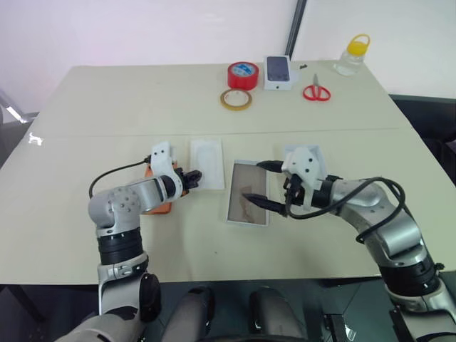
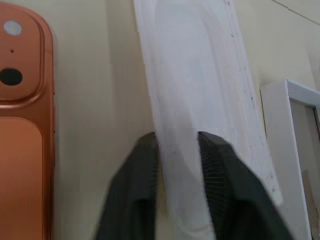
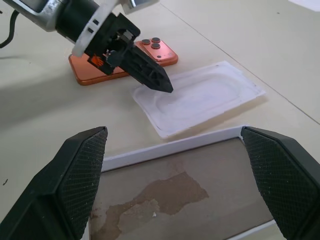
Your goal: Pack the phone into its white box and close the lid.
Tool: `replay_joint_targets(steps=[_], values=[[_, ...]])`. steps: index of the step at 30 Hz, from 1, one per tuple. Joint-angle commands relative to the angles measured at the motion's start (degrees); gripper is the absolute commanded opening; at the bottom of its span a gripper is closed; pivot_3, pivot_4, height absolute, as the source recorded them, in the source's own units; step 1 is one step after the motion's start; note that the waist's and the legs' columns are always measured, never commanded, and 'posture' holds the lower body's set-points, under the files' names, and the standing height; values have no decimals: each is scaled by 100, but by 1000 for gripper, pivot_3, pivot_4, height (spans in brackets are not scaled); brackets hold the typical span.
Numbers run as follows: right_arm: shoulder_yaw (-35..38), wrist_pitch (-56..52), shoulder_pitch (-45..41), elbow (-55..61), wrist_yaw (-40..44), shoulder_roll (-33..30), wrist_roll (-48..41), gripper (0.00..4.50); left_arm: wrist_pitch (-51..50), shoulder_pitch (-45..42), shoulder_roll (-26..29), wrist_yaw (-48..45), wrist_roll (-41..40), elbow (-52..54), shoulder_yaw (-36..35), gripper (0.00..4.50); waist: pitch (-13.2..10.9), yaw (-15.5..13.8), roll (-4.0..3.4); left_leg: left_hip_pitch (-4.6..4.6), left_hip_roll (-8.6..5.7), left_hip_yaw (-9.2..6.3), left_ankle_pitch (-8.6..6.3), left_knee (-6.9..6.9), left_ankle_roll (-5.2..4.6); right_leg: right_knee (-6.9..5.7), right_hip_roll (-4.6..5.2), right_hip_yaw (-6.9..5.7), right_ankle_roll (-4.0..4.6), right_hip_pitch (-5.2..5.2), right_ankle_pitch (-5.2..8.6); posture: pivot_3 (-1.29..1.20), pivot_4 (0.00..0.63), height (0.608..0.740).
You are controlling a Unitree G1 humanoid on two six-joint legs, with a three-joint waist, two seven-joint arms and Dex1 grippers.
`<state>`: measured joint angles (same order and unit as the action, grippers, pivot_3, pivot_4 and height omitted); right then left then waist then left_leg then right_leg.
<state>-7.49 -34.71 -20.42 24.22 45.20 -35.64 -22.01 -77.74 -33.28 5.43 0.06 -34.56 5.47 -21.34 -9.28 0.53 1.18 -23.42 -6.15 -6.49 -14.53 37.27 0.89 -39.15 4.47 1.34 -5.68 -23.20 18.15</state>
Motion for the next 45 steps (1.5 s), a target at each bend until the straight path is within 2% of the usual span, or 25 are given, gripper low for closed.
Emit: replay_joint_targets(steps=[1,7,14,17,21,24,28,34,42,45], values=[[-107,-142,58,471,178,-265,-26,4500,11,-114,-53,-22,-98,-6,-220,14,0,-1,0,0,0,0,0,0,0,0,0,0,0,0,0,0,150,740],[-788,-607,230,1137,635,-1003,107,4500,31,-185,-141,-48,-275,35,-567,14,0,15,1,0,2,-1,0,-1,0,0,-1,-1,0,-1,0,0,150,740],[-1776,-672,23,508,227,-766,1032,4500,154,-226,4,-141,-503,226,-859,14,0,13,7,0,2,-2,0,-1,1,0,-1,-1,0,-2,0,0,150,740],[-1932,-702,-77,319,215,-629,1188,3598,88,-209,82,-174,-587,308,-931,0,0,11,8,0,1,-1,1,0,2,-1,0,-1,0,-3,0,0,150,740],[-1974,-383,-229,266,249,-469,1388,1661,117,-188,152,-134,-696,352,-1141,0,0,10,9,0,1,-3,1,-1,2,0,-1,-2,0,-2,0,0,150,740],[-1973,-90,-406,133,337,-322,1499,46,150,-216,196,-66,-818,350,-1469,0,0,25,9,0,2,-3,1,-1,3,-1,-2,-2,0,-4,0,0,150,740],[-2192,549,-869,-438,586,-92,1787,46,122,-288,261,52,-994,388,-1779,0,0,34,9,0,3,-3,2,-1,4,-2,-3,-2,0,-4,0,0,150,740],[-2485,1537,-1294,-1399,929,400,2101,46,89,-280,213,208,-1150,509,-1755,0,2,16,14,-1,0,-5,2,1,5,0,-1,-4,0,-3,0,0,150,740],[-2444,2332,-1373,-2077,1043,706,2445,46,11,-190,77,424,-1351,720,-1733,0,3,46,15,0,2,-6,4,0,9,-3,-4,-5,0,-4,0,0,150,740],[-2156,1909,-1377,-1992,1121,769,2157,911,-63,-176,18,508,-1441,742,-1705,0,3,43,15,1,2,-7,5,0,10,-3,-4,-5,0,-4,0,0,150,740]])
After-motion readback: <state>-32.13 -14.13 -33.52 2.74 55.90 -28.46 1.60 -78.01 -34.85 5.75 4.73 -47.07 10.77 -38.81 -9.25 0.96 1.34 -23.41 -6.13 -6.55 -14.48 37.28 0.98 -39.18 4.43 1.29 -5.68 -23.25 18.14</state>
